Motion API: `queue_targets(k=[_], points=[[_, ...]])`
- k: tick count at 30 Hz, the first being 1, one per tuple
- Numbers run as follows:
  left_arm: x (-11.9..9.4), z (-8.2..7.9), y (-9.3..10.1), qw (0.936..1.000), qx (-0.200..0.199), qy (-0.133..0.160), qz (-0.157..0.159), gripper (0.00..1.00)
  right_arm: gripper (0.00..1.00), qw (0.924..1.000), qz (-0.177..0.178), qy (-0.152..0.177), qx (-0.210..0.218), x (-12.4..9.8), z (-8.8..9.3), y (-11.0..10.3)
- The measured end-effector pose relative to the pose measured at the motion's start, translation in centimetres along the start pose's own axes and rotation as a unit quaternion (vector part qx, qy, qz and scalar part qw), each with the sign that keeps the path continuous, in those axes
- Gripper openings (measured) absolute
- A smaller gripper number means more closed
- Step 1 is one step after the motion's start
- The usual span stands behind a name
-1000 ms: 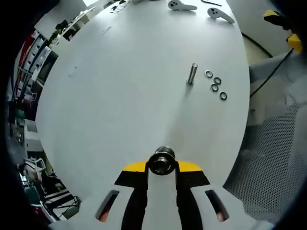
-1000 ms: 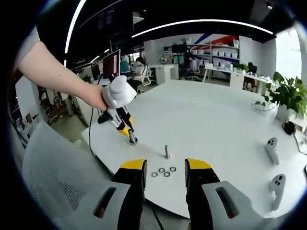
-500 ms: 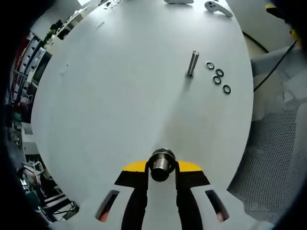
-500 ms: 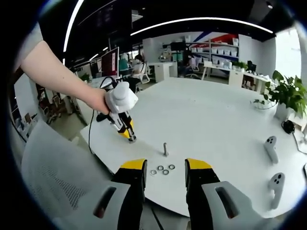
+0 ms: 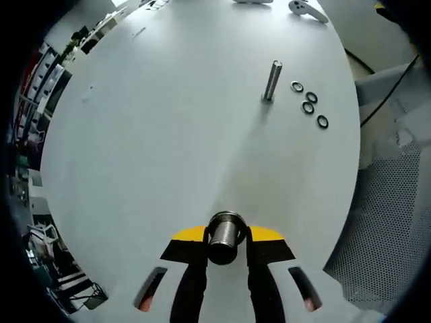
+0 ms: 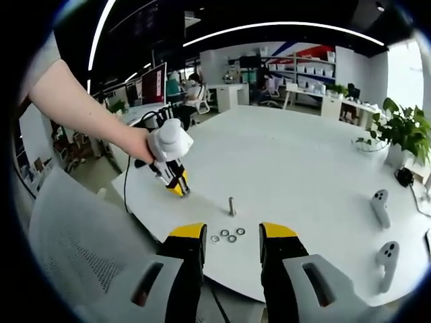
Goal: Place the washer onto the threaded stud by aligning its center hole with the stud, sliding it down to the base, and recovering from edge contact or off-axis alignment until the washer reaches the visible bottom stop.
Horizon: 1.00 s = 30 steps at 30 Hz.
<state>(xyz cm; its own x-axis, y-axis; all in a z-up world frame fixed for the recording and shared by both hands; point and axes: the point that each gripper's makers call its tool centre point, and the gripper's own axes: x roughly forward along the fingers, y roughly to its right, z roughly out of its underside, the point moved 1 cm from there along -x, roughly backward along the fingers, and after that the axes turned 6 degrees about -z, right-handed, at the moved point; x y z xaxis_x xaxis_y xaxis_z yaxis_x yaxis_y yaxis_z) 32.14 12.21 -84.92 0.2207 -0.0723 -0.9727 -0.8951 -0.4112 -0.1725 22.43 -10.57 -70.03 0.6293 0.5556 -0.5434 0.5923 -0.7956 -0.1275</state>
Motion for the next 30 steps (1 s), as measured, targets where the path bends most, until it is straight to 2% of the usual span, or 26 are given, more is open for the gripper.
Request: queue_targets(k=[7,11,14,17,21,23,25,29,30], points=[[-0.3,-0.1,0.6,0.9996,-0.018,0.020,0.007,0.21,0.33,1.0000,0.001,0.001,0.000,-0.1,0.0,0.0],[-0.3,-0.1,0.0,0.9990,-0.031,0.031,0.001,0.23,0.33,1.0000,0.002,0.004,0.001,-0.1,-0.1,0.1],[-1.2,-0.5,-0.1,0.9978,-0.034,0.052,-0.022,0.30,0.33,1.0000,0.000,0.005,-0.001,-0.1,-0.2,-0.1],[-2.0,-0.6,0.2,0.9965,-0.045,0.065,-0.025,0.29,0.33,1.0000,-0.001,0.007,-0.002,-0.1,-0.3,-0.1],[-3.1,-0.3,0.1,0.9928,-0.065,0.088,-0.050,0.30,0.33,1.0000,-0.002,0.009,-0.002,-0.1,-0.3,-0.1],[-3.4,0.3,0.0,0.9901,-0.077,0.101,-0.061,0.31,0.33,0.9999,-0.003,0.011,-0.003,-0.1,-0.4,-0.2],[-3.8,0.7,0.6,0.9862,-0.111,0.110,-0.055,0.31,0.33,0.9999,-0.006,0.010,-0.004,-0.1,-0.3,-0.4],[-5.4,1.0,1.5,0.9715,-0.179,0.148,-0.048,0.29,0.34,0.9999,-0.012,0.007,-0.008,0.0,-0.2,-0.7],[-5.7,1.2,1.8,0.9696,-0.189,0.149,-0.045,0.29,0.34,0.9998,-0.012,0.008,-0.010,-0.1,-0.3,-0.8]])
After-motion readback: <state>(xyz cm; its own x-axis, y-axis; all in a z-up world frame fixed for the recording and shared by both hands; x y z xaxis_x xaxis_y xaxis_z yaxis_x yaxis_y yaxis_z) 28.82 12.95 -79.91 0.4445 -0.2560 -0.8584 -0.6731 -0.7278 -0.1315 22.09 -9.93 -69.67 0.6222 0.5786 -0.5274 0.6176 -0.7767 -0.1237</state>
